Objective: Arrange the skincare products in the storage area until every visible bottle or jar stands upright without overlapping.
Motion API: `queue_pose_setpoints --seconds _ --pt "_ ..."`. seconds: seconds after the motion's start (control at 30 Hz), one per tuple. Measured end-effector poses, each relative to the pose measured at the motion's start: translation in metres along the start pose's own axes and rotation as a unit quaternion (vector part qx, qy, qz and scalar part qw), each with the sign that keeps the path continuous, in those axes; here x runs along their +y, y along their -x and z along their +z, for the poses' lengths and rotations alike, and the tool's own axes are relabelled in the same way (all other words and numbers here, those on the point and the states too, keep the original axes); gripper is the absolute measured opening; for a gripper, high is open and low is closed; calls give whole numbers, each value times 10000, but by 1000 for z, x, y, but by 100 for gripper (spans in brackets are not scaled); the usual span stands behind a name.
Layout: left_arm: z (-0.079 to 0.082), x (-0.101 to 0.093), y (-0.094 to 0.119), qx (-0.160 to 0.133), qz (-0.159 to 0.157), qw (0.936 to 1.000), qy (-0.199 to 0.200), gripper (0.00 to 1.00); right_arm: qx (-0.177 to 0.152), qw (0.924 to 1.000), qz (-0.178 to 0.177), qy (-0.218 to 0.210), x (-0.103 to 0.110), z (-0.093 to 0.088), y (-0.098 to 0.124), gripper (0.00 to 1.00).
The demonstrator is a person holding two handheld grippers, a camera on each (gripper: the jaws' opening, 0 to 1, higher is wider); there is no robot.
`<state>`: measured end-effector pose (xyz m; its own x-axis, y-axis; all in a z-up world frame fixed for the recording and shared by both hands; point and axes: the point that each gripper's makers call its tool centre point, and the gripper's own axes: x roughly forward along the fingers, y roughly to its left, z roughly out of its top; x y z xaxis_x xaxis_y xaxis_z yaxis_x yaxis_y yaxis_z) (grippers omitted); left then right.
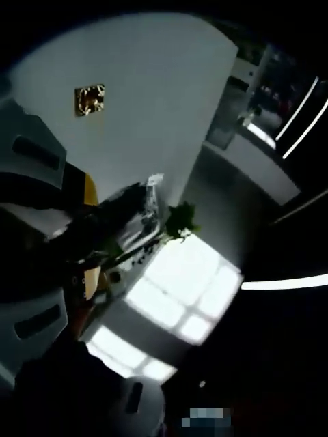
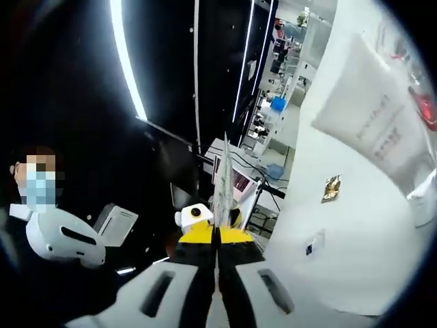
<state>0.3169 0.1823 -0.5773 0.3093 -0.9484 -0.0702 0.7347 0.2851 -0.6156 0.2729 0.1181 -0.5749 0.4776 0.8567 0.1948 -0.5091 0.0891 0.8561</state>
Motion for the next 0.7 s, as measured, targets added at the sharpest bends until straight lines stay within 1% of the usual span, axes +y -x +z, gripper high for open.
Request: queue_pose_setpoints --seconds 0.3,0.43,0.53,0.6,0.7 --pt "7 -3 -12 -91 -254 9994 195 21 316 9994 -9 150 2 -11 10 0" --pt "8 -8 -16 -99 -437 9985 317 20 441 9989 -43 172 1 -16 14 0" --pt "7 -9 -18 -58 -467 9984 326 19 522 9984 -85 200 -1 -18 17 0" --pt "7 -9 -19 -67 -474 9982 354 18 657 9975 -116 253 -2 -22 20 0" --pt "7 -11 -22 -27 -481 9982 349 15 704 9971 -168 255 -4 -24 23 0"
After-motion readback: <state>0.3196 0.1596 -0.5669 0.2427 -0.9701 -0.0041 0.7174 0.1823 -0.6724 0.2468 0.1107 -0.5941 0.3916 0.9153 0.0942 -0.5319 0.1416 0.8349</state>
